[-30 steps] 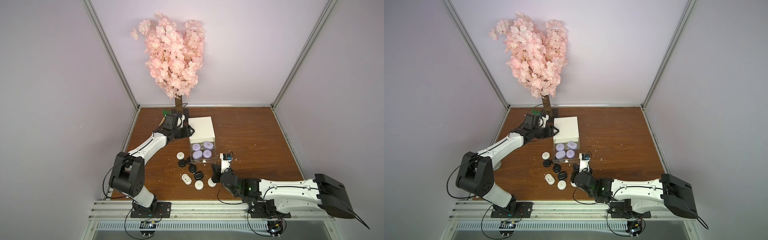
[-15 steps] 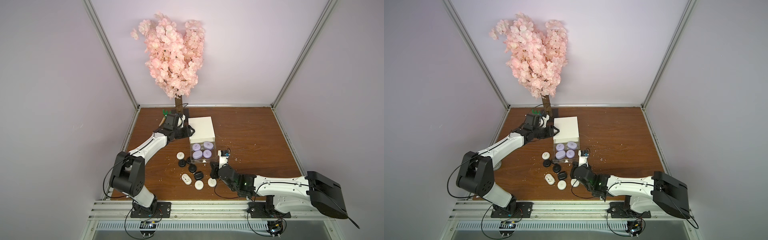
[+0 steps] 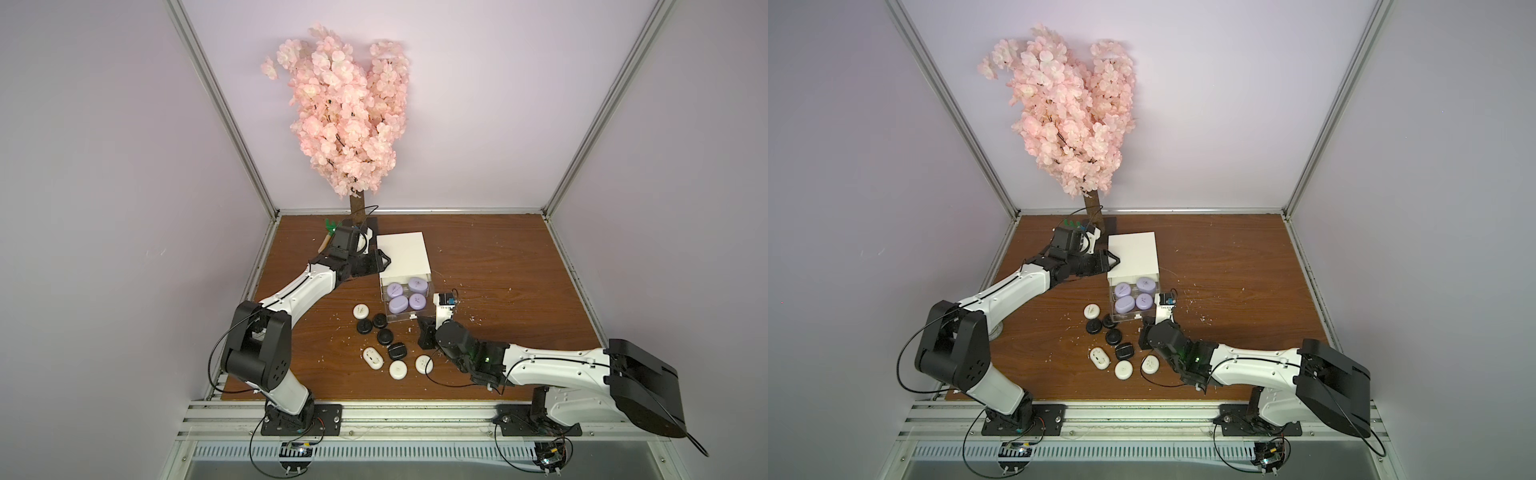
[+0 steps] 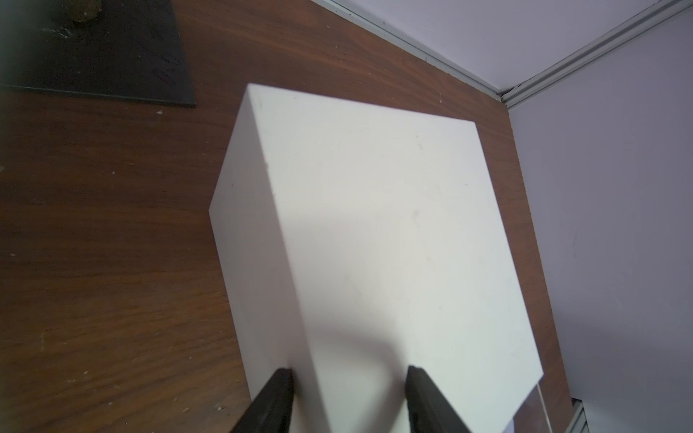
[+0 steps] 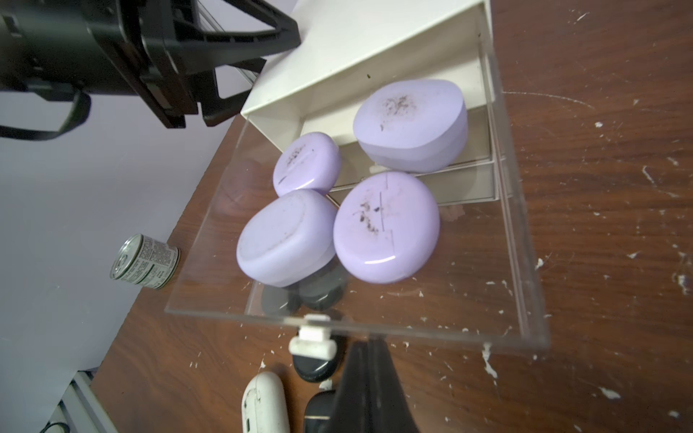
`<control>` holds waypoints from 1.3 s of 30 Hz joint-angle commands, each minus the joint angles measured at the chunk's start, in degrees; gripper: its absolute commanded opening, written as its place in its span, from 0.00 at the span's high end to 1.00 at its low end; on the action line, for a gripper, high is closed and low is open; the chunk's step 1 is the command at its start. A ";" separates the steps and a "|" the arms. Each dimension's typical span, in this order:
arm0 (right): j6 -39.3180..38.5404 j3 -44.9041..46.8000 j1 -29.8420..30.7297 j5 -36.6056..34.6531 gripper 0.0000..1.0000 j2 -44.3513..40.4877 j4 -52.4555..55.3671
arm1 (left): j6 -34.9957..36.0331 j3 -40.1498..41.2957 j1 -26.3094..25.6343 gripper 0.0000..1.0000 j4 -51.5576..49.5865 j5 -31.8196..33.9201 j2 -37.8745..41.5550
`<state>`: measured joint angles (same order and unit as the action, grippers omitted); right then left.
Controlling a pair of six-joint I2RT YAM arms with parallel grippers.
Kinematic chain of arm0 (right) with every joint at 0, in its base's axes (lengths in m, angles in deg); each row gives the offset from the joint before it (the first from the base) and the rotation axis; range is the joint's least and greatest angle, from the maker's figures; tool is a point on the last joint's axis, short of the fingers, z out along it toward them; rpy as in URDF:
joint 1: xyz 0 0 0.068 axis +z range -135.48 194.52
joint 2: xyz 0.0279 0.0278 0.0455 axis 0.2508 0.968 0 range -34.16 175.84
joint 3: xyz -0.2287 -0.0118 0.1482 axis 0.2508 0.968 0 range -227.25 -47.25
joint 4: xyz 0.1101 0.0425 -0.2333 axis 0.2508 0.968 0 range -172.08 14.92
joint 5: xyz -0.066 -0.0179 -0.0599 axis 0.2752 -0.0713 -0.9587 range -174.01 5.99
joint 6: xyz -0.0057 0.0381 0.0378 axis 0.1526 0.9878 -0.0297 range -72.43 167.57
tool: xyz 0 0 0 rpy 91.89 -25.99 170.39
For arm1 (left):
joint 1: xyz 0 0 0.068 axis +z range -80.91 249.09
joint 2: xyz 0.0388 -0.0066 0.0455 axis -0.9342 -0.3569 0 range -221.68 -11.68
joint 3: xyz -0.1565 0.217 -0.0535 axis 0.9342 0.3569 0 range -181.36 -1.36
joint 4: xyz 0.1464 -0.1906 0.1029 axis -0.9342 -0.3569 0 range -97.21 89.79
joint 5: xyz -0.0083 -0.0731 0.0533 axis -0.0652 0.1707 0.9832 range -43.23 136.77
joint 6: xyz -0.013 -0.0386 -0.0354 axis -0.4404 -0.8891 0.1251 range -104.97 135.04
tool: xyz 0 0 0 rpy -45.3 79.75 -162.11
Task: Put the bluetooth earphones in the drawer according to color
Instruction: Close the drawer in the storage box.
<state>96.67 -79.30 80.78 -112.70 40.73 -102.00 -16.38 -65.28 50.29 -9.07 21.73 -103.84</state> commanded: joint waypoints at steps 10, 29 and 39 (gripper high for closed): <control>-3.04 -4.73 -6.72 2.14 1.00 2.48 -6.19 | 0.86 -0.98 -2.02 0.48 -1.68 0.52 -1.80; -4.50 -13.59 -14.26 7.30 1.00 13.97 -8.15 | 0.61 -0.68 -3.68 0.48 -1.76 1.08 -1.70; -5.24 -16.54 -16.42 8.69 1.00 17.20 -9.87 | 0.22 -0.50 -5.36 0.48 -1.94 2.21 -1.41</control>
<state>92.52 -93.00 64.94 -104.55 58.18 -108.40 -16.69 -65.87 46.83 -8.50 25.23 -104.30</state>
